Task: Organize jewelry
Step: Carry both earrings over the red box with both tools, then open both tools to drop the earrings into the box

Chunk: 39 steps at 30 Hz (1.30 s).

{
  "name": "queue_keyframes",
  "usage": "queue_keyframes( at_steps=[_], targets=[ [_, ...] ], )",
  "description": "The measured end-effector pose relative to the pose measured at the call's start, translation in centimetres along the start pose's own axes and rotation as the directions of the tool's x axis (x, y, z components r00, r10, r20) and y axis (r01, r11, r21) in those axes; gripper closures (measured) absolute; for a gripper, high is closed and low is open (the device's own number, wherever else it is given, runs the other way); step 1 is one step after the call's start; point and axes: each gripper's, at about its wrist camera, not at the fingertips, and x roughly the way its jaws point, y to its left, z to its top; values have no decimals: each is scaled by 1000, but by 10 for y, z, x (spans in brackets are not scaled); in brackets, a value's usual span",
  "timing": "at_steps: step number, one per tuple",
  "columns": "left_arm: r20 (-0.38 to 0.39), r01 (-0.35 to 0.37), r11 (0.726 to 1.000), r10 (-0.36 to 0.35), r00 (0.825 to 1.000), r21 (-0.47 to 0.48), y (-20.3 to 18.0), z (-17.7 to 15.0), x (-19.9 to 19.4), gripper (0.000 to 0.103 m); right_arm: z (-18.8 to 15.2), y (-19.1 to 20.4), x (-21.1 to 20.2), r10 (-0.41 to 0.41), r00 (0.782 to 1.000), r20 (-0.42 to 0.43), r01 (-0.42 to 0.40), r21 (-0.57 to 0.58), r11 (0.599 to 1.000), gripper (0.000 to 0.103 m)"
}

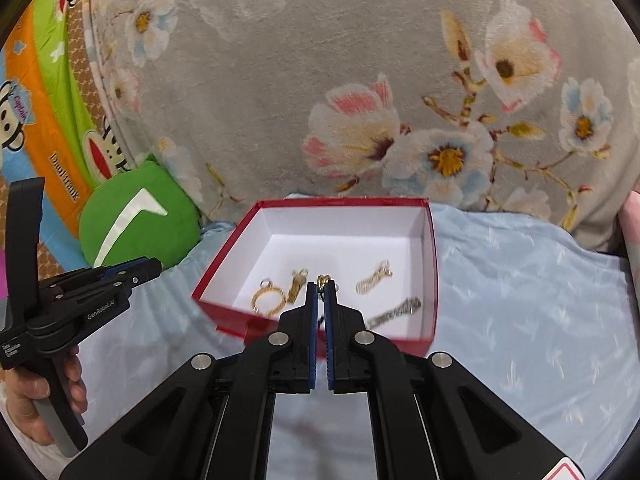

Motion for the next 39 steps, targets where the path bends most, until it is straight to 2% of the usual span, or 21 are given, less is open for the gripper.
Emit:
queue_keyframes(
  at_steps=[8,12,19,29,31,33,34,39],
  targets=[
    [-36,-4,1000,3,999,-25,-3,58,93,89,50,-23,94,33,997,-65,-28,65,997,100],
    [-44,-34,999,35,998,15,-13,73,129,89,56,-23,135,6,995,-97,-2,36,999,100],
    [-102,-50,999,51,993,20,-21,80,183,89,56,-21,181,-36,990,-136,34,-17,999,100],
    [-132,-63,998,62,989,-1,-15,75,213,88,52,-26,202,-58,991,-121,56,-24,998,100],
    [-127,-68,998,69,989,6,-15,74,215,83,51,-26,202,-57,991,-118,55,-27,998,99],
    [-114,-79,997,78,990,3,-15,73,215,65,51,-27,201,-59,992,-112,56,-29,998,99],
    [-107,-82,997,81,991,-3,-14,73,214,62,51,-27,201,-58,992,-110,55,-27,998,98],
    [-98,-83,997,81,992,-9,-14,72,208,60,48,-27,196,-53,993,-107,51,-26,998,97]
  ],
)
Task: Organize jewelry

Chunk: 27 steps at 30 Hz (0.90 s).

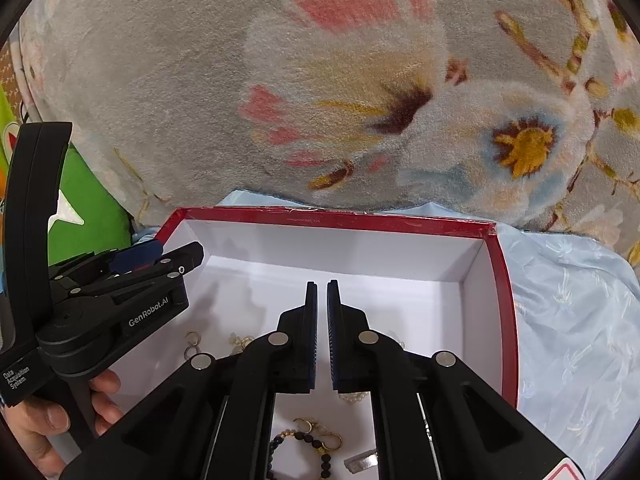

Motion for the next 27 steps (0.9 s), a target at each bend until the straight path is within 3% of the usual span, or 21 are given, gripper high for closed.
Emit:
queue_keyframes(
  at_steps=[12,20,22,24,27],
  targets=[
    [53,-43,998,41,998,37,1,-30,-65,60,-25,16,-68,8,999,46,-8,-8,1000,93],
    [67,-33,998,30,997,44,3,-68,-129,59,-62,28,-139,-6,996,89,7,-8,1000,73],
    [79,-37,998,33,996,51,2,-78,-145,56,-74,31,-156,-15,995,99,15,-3,1000,69],
    [90,-40,998,35,995,49,3,-89,-159,46,-84,36,-168,-35,993,113,37,-10,999,63],
    [91,-26,999,22,996,47,3,-106,-176,44,-102,43,-185,-57,989,136,61,-22,998,48]
  ],
)
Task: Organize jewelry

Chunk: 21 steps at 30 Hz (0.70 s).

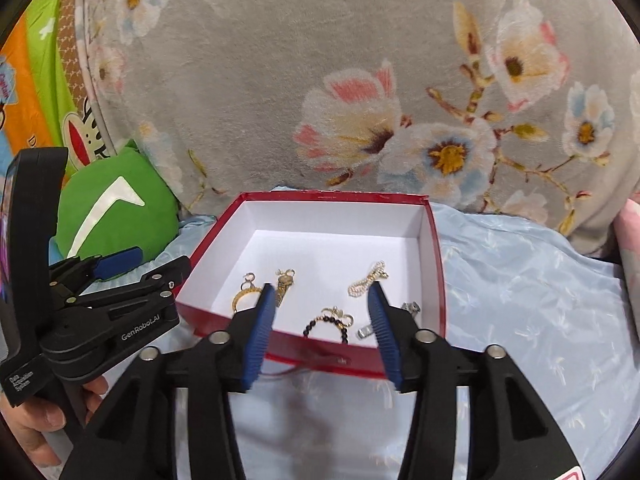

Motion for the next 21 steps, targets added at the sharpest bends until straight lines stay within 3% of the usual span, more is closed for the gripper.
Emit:
queue_keyframes(
  at_steps=[5,13,21],
  targets=[
    [-14,-4,1000,4,1000,-9,0,-27,-20,37,-26,10,-23,-17,1000,15,17,0,1000,34],
    [-43,-20,999,18,999,-29,-2,-74,-38,27,-61,16,-38,-44,999,-13,45,44,998,28],
    [-65,-41,995,35,997,-91,1,-95,-40,16,-82,14,-36,-100,994,-50,103,67,992,26]
  ],
)
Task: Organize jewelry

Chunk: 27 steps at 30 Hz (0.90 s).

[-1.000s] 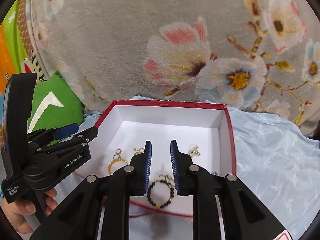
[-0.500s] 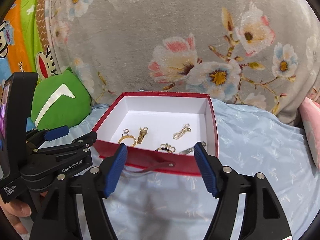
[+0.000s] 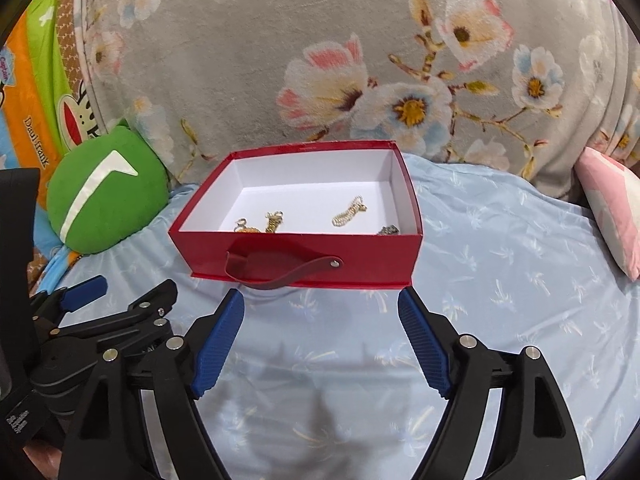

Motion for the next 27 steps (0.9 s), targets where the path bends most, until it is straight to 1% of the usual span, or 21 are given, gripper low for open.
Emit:
queue_keyframes(
  at_steps=[8,11,14,18,27],
  targets=[
    [-23,-12,1000,12,1000,-29,-2,-5,12,15,-8,-4,13,-28,999,-18,28,-6,1000,25],
    [-33,-18,1000,18,999,-21,-6,-2,20,15,-6,-6,21,-24,1000,-19,24,-7,1000,25],
    [-41,-26,1000,25,999,-10,-10,4,29,15,0,-7,31,-26,1000,-17,26,-11,1000,25],
    [-44,-24,1000,23,999,-19,-12,17,42,15,11,-10,48,-21,1000,-14,21,-3,1000,25],
    [-26,-64,998,64,998,-19,-17,40,68,15,29,-12,79,-18,1000,-7,18,-6,1000,25]
  ],
)
